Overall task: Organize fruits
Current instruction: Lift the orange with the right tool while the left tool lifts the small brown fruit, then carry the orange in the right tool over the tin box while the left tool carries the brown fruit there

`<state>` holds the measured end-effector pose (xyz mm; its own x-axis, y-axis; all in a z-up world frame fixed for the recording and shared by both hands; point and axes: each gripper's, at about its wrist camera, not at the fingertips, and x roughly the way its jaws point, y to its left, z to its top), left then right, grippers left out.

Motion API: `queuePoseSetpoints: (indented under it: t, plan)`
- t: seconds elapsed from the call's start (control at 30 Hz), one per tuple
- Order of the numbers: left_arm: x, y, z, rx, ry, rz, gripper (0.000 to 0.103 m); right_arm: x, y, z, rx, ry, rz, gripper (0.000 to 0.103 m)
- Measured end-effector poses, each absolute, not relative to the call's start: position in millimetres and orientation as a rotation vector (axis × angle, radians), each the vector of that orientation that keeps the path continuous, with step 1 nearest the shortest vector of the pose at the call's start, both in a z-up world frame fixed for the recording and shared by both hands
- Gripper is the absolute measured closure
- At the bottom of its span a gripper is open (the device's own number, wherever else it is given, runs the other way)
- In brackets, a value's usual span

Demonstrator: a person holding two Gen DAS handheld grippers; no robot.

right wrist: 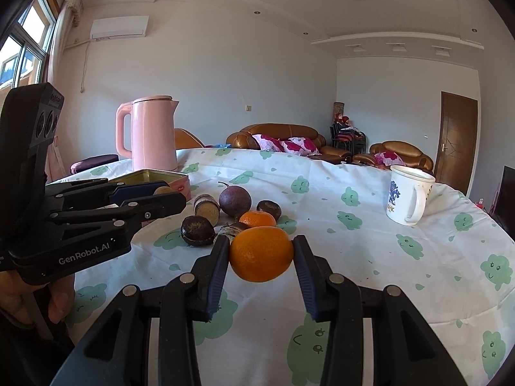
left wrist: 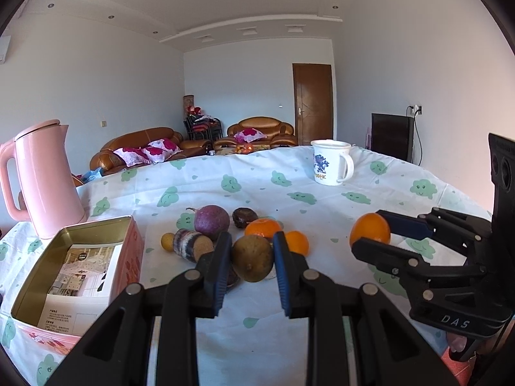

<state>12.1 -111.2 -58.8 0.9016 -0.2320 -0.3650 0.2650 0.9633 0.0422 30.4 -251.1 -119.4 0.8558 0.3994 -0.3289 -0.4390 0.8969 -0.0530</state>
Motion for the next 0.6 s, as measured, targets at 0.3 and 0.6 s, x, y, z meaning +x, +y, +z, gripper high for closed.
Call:
queuePoseSetpoints:
  t: [0.3, 0.6]
  plan:
    - [7, -114, -56, 0.117, 0.337, -0.244, 0.075, 25, -253, -118, -0.126, 0.280, 0.456, 0.060]
    - [2, -113, -50, 0.131, 0.302, -0.225, 0.076, 19, -255, -117, -0.122, 0.235, 0.465, 0.060]
